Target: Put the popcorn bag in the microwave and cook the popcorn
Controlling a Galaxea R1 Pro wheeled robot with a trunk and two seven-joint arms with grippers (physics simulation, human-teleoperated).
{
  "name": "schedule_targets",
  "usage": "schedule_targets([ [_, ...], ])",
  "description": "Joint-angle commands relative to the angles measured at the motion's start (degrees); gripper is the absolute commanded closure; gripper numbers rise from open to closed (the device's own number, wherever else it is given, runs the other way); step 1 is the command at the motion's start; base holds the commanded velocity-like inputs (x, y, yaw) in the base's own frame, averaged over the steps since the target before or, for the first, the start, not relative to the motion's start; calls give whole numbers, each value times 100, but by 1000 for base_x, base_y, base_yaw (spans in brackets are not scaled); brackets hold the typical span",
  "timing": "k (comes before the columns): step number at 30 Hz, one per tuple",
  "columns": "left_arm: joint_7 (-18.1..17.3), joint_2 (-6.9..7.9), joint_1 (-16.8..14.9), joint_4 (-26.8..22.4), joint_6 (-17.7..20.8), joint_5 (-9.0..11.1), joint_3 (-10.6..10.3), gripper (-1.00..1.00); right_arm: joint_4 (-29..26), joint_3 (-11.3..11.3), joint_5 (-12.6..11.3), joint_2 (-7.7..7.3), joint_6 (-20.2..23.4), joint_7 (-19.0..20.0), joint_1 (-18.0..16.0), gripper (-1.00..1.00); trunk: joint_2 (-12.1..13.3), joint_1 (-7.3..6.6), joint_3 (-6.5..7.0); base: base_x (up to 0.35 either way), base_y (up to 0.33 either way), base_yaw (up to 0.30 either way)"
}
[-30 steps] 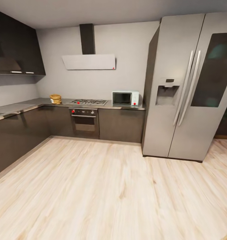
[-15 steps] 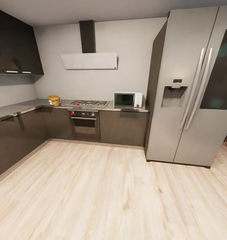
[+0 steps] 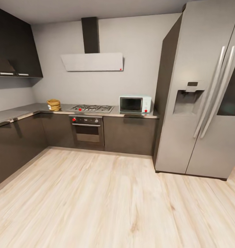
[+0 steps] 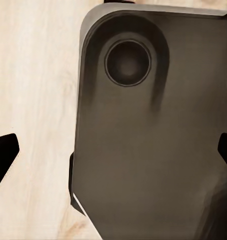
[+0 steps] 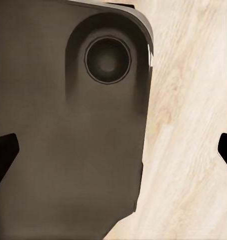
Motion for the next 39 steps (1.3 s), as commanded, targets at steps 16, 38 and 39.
schedule_targets([
  [16, 2, 0, -1, -3, 7, 49, -1, -100, 8, -3, 39, -2, -23, 10, -2, -100, -2, 4, -4, 335, 0, 0],
  [38, 2, -1, -1, -3, -37, 55, 7, -100, 36, -26, 0, 14, -219, -55, -2, -100, -2, 4, 17, 335, 0, -131],
  [39, 2, -1, -1, -3, -36, 55, 7, -100, 35, -20, 5, 15, -215, -55, -2, -100, -2, 4, 17, 335, 0, -25],
])
